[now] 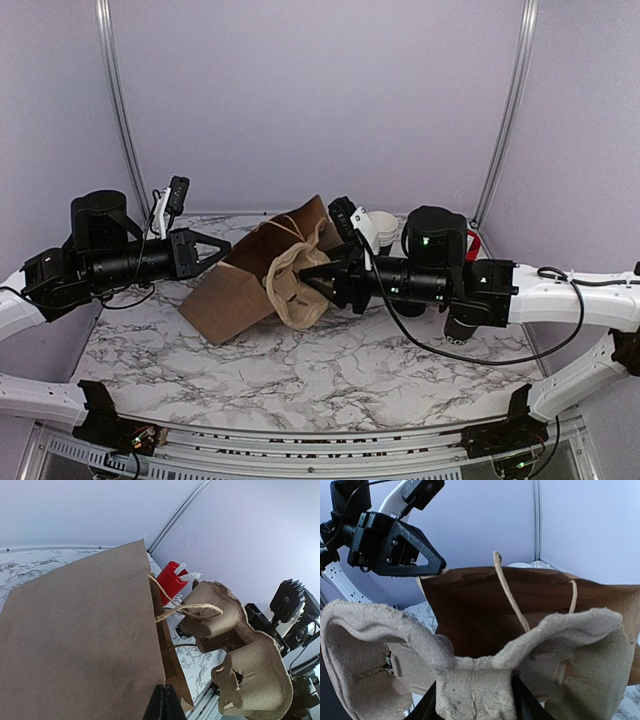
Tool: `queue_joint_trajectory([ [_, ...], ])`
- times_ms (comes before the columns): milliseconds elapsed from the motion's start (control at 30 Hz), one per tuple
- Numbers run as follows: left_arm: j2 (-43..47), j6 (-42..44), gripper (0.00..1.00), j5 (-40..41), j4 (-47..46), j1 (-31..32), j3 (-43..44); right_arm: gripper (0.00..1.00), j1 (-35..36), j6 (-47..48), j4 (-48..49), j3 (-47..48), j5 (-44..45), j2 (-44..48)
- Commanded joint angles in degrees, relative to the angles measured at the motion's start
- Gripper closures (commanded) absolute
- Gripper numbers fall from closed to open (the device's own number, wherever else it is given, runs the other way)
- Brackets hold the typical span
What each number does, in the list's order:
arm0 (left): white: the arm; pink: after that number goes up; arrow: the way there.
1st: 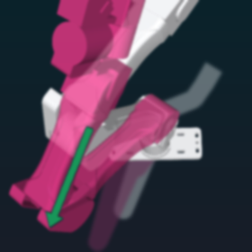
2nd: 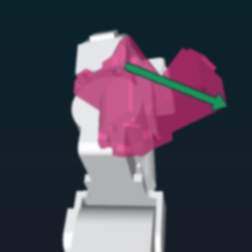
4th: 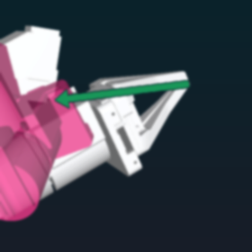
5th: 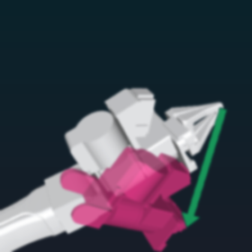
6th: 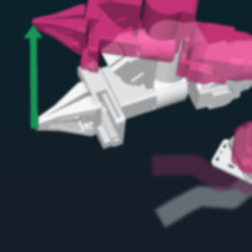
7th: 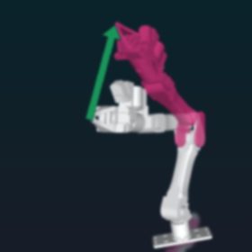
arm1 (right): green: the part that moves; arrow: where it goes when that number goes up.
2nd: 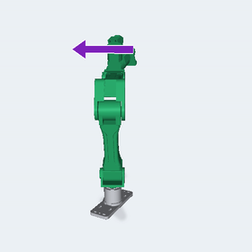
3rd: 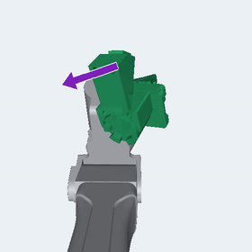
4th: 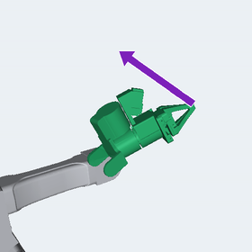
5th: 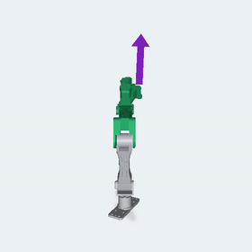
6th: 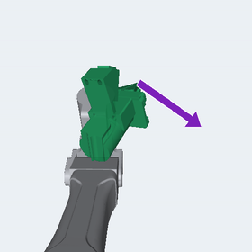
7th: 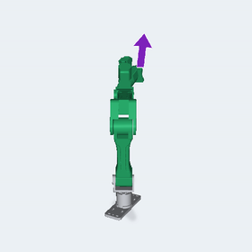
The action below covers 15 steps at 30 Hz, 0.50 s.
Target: Pack the takeout coffee
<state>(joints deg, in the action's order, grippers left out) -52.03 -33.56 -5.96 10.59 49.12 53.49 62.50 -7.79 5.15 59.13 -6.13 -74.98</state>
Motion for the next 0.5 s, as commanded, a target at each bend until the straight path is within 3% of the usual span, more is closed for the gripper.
queue_joint_trajectory([
  [0,0.7,-1.1,1.0,-1.9,-3.0,0.3,-0.1,0.59,0.3,-1.7,8.2,-3.4,-2.6,1.6],
  [267,0.1,-1.0,1.0,-4.1,-4.2,0.3,0.7,0.59,0.1,-3.3,8.7,-6.5,-0.7,0.7],
  [467,-2.0,4.0,1.0,-14.1,-4.7,0.5,1.0,0.6,-0.7,-5.1,1.1,-1.6,-0.1,-3.0],
])
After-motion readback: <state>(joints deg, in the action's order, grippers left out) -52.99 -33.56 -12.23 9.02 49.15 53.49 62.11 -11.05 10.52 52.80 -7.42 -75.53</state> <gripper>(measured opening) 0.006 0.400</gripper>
